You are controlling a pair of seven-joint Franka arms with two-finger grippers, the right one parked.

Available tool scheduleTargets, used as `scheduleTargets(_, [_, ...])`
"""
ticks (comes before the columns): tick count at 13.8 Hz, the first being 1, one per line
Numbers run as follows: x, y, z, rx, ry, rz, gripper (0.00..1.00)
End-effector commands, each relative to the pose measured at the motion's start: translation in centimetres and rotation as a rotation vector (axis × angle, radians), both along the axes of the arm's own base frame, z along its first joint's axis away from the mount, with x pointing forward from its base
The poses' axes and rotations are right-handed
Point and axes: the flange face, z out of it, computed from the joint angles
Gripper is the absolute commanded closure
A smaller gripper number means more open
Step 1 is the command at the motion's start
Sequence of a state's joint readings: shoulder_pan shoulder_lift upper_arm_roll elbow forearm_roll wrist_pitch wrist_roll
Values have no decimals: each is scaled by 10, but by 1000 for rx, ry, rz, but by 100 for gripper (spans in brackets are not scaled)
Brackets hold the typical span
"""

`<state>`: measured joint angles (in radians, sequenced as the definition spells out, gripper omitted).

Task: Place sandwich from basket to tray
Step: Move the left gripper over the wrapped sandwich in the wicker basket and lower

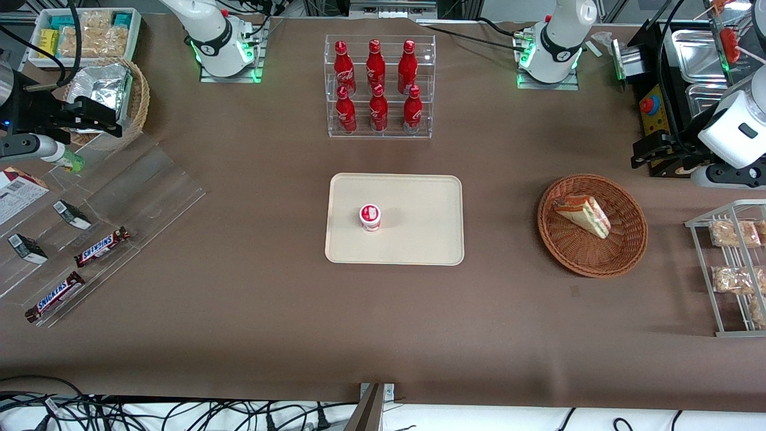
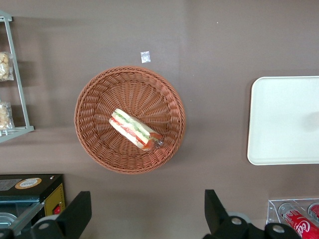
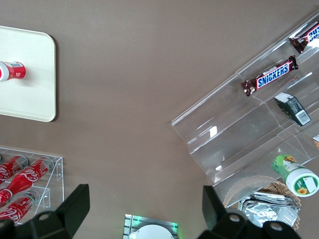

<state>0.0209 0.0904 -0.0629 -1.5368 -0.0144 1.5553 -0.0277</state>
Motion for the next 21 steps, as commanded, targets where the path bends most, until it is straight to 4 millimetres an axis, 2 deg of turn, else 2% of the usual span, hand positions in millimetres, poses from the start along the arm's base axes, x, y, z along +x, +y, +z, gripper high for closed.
scheduleTargets(1, [4,-1,5,-2,-5,-24,0])
scheduleTargets(4, [6,-3,0,-3,3,-12,0])
scheduleTargets(6, [9,-1,-16,14,27,25,0])
scheduleTargets(10, [4,0,-83,43,50,141,0])
scheduleTargets(14, [-10,5,-141,119,-17,340,0])
scheduleTargets(18, [-23,1,-199,160,-93,552,0])
scheduleTargets(21, [-29,9,-228,149,-105,642,0])
